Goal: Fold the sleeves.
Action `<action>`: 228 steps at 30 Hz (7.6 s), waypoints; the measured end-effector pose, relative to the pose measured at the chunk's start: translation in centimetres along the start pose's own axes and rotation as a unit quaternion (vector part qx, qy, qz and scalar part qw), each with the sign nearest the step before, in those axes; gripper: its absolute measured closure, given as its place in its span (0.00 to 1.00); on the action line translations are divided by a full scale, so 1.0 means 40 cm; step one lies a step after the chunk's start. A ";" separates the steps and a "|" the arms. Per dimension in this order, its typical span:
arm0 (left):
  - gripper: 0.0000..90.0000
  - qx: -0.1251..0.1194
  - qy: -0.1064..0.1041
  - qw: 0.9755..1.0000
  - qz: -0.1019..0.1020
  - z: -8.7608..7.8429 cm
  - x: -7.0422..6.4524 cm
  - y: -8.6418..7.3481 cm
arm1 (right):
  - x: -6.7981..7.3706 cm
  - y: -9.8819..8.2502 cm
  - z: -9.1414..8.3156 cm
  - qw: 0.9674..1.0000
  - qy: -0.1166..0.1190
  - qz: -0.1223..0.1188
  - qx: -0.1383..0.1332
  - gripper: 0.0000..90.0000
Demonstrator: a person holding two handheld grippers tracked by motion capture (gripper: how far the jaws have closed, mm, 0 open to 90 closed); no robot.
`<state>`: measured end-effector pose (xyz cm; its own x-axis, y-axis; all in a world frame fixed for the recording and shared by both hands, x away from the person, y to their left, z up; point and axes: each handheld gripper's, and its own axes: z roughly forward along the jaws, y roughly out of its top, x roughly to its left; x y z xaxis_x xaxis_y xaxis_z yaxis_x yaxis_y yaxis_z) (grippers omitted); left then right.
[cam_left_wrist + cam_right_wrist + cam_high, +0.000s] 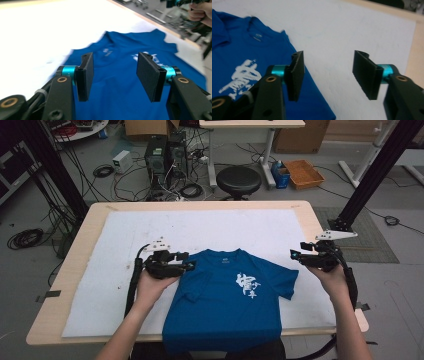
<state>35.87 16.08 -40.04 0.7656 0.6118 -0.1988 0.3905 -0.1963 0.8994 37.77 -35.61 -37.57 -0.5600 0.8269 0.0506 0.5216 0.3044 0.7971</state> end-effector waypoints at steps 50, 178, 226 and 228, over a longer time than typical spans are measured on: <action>0.53 -0.005 0.078 0.997 -0.018 -0.119 0.106 -0.071 | 0.375 0.145 0.164 0.982 0.137 -0.105 0.080 0.89; 0.48 -0.013 0.052 0.999 0.009 -0.054 0.085 -0.050 | 0.168 0.038 0.161 0.998 0.047 -0.030 -0.010 0.46; 0.41 -0.034 0.055 0.998 0.015 -0.139 0.095 -0.026 | 0.127 0.073 0.078 0.994 0.071 -0.010 -0.077 0.37; 0.41 -0.040 0.056 0.998 0.015 -0.146 0.098 -0.020 | 0.123 0.070 0.070 0.994 0.071 -0.005 -0.078 0.35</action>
<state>35.56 23.09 -39.27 0.7123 0.6896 -0.1309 0.3230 -0.1564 0.9334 38.30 -29.37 -36.78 -0.6556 0.7459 0.1174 0.4159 0.2269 0.8807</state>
